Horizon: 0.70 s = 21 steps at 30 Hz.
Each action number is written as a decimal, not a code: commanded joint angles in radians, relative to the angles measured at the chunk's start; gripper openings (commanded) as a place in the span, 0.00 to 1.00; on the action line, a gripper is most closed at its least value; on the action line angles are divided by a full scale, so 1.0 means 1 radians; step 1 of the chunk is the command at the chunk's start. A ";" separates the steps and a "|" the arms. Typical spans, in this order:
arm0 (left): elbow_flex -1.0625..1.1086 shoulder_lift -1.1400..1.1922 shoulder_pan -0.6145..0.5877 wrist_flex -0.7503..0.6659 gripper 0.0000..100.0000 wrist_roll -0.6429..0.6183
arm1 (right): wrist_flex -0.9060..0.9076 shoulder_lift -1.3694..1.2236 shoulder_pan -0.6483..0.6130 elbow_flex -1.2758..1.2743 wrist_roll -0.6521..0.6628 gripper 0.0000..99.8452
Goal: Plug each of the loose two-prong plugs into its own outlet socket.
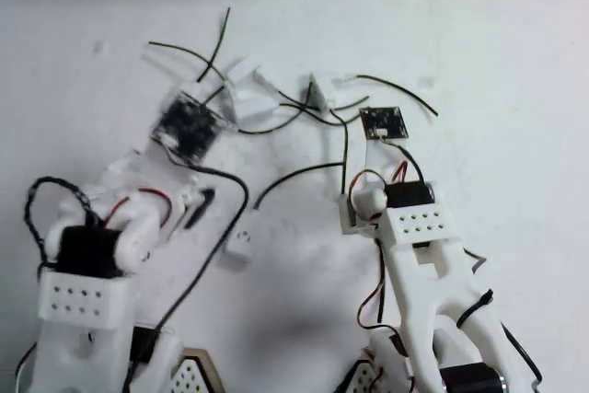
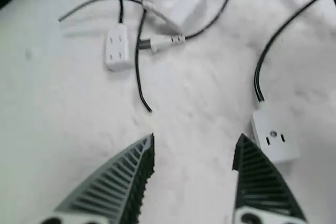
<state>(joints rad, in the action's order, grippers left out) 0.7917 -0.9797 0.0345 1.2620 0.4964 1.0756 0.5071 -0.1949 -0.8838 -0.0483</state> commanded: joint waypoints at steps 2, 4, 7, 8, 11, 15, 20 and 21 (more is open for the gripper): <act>0.170 -0.013 0.019 -0.074 0.25 0.028 | -0.012 0.033 0.005 0.006 0.000 0.25; 0.215 -0.013 0.058 -0.081 0.25 0.025 | -0.012 0.033 0.005 0.006 0.000 0.25; 0.253 -0.013 0.131 -0.080 0.25 0.020 | -0.012 0.027 0.005 0.006 0.000 0.25; 0.253 -0.013 0.151 -0.080 0.25 0.017 | -0.012 0.027 0.005 0.006 0.000 0.25; 0.252 -0.013 0.202 -0.095 0.25 -0.040 | -0.012 0.027 0.005 0.006 0.000 0.25; 0.258 -0.012 0.286 -0.097 0.25 -0.086 | -0.012 0.027 0.005 0.005 0.000 0.25; 0.256 -0.004 0.315 -0.098 0.25 -0.120 | -0.012 0.027 0.005 0.005 0.000 0.25; 0.253 0.015 0.312 -0.098 0.25 -0.121 | -0.012 0.027 0.005 0.005 0.000 0.25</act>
<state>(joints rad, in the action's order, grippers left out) 1.0541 -0.9797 0.3353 1.1822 0.3951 1.0756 0.5071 -0.1949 -0.8838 -0.0483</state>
